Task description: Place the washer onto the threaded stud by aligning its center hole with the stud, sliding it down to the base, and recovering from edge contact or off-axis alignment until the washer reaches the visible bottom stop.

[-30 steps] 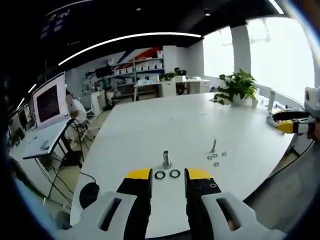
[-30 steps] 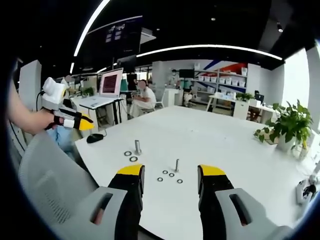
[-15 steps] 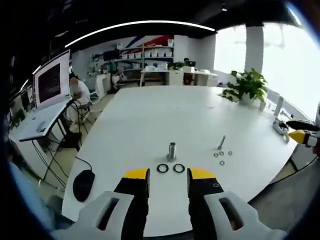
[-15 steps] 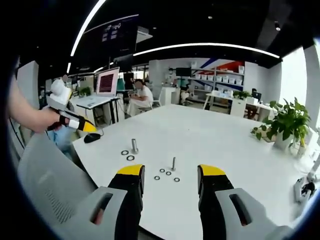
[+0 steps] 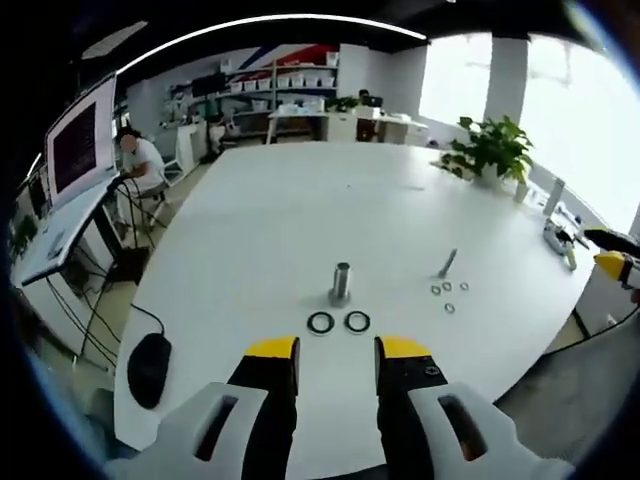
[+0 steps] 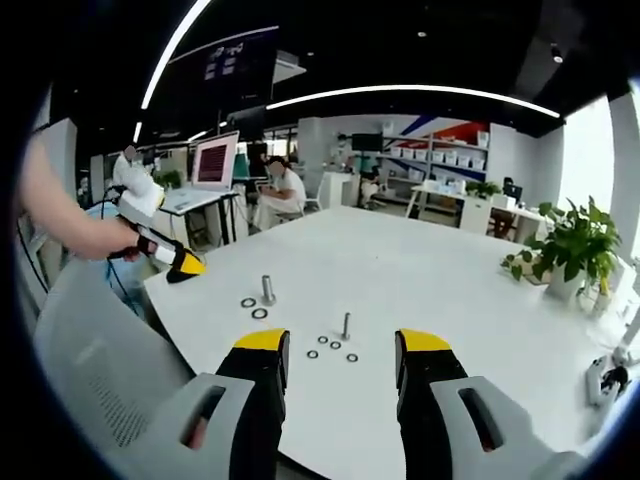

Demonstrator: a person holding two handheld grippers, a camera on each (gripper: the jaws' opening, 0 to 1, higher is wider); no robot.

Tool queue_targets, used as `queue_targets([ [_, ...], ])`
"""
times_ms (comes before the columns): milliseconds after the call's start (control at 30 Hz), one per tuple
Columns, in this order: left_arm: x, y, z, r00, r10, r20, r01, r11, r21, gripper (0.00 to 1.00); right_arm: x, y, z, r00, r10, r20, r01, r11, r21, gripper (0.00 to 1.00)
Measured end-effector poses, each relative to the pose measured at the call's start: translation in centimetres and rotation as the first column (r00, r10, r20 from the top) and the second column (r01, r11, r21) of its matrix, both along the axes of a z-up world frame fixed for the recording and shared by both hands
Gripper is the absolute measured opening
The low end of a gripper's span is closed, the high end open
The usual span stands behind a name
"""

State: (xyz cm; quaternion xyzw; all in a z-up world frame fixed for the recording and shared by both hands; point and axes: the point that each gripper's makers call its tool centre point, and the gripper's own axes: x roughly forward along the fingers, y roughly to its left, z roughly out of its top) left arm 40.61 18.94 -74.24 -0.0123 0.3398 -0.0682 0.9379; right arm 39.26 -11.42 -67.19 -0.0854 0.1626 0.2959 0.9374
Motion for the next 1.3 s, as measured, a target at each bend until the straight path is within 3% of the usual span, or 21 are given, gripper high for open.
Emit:
queue_targets([
  [433,0.5,-1.3,-0.7,0.996,-0.059,-0.063,0.061,0.998,0.026,0.29,0.1,-0.1,0.4,1.000,-0.010,0.009,0.010,1.000,0.020,0.45],
  [800,1.6,0.1,-2.2,0.989,-0.077,-0.124,0.083,0.996,0.045,0.28,0.1,-0.1,0.3,1.000,-0.009,0.005,0.008,1.000,0.018,0.45],
  [1167,3.0,0.4,-4.6,0.969,-0.123,-0.212,0.140,0.988,0.067,0.29,0.1,-0.2,0.0,1.000,-0.007,0.000,0.007,1.000,-0.007,0.45],
  [1300,3.6,0.4,-5.8,0.955,-0.144,-0.261,0.168,0.983,0.074,0.29,0.1,-0.2,-0.1,1.000,-0.009,-0.001,0.009,1.000,-0.013,0.45],
])
